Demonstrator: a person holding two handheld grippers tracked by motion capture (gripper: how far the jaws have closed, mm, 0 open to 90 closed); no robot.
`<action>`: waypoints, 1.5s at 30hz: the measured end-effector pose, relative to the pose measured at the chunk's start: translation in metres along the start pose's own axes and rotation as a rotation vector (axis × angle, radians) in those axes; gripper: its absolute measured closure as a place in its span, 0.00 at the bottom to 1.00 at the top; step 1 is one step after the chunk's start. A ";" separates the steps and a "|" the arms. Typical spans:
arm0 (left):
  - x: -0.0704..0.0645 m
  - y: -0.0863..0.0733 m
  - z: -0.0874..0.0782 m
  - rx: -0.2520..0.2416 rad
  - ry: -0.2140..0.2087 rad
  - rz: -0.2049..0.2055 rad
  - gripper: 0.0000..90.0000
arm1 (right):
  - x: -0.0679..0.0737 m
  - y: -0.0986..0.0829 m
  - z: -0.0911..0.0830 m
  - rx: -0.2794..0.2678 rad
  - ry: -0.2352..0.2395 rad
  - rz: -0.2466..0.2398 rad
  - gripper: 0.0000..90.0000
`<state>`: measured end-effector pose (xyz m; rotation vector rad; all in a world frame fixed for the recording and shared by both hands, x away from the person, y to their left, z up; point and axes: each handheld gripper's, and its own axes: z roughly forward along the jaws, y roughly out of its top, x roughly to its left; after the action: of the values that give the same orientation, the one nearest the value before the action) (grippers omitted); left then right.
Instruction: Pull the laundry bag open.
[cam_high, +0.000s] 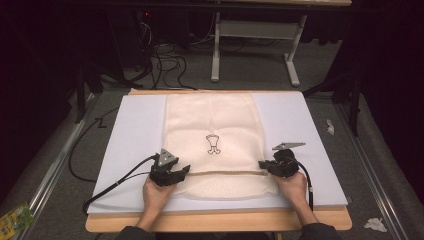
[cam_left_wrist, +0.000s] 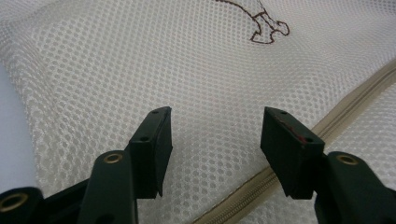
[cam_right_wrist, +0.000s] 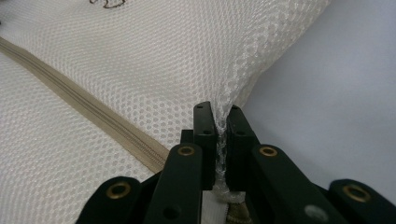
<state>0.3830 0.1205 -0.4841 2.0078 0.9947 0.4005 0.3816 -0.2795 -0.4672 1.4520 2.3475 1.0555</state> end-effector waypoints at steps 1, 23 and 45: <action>0.000 0.000 0.000 -0.001 -0.001 0.000 0.49 | 0.000 0.000 -0.001 -0.009 0.002 0.002 0.97; -0.017 0.019 0.000 0.018 -0.064 0.036 0.47 | 0.006 0.012 -0.024 -0.068 0.034 -0.024 0.97; -0.059 0.045 0.019 0.005 -0.166 0.108 0.49 | 0.008 0.022 -0.030 -0.080 0.050 -0.034 0.97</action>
<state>0.3798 0.0498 -0.4549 2.0690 0.7881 0.2842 0.3779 -0.2809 -0.4291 1.3683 2.3258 1.1754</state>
